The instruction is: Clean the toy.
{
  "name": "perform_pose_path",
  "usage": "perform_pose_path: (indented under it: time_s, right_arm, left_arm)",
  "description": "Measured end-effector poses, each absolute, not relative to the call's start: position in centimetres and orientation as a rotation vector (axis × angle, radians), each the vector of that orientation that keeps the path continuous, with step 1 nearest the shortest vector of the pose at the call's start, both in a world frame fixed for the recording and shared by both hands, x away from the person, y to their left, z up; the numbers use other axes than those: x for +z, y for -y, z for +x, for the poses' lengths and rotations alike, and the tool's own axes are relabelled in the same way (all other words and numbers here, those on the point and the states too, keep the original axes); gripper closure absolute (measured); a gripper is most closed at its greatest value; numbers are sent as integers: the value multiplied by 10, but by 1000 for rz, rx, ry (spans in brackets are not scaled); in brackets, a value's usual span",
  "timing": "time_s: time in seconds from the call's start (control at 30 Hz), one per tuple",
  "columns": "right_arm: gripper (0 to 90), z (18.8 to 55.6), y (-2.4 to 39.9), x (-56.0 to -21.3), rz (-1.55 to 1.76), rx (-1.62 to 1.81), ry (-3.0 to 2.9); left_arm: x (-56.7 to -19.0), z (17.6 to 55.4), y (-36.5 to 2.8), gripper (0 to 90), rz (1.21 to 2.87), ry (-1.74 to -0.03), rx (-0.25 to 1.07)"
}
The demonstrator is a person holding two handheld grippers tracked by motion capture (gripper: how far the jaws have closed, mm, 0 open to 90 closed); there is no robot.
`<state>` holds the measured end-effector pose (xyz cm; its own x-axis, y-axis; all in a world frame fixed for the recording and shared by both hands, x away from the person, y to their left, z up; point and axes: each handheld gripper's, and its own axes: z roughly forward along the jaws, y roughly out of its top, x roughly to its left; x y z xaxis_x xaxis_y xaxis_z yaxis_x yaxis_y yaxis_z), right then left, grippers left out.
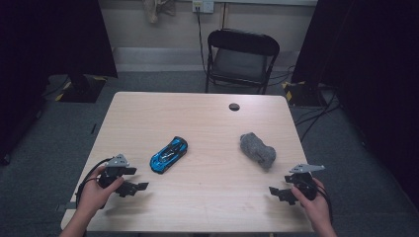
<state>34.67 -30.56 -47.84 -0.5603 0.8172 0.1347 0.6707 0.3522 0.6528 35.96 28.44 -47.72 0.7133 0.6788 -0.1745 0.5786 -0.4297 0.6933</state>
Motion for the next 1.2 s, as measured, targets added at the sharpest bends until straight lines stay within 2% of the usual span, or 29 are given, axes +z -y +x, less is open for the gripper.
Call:
perform_pose_path:
  time_s: [0.83,1.2]
  right_arm:
    - [149,340,311,-490,1312,967,-2369]
    - [134,335,310,-495,1241,928,-2331]
  left_arm:
    - [-489,353,-302,166,2192,-937,242]
    - [-495,349,-306,153,2230,-851,305]
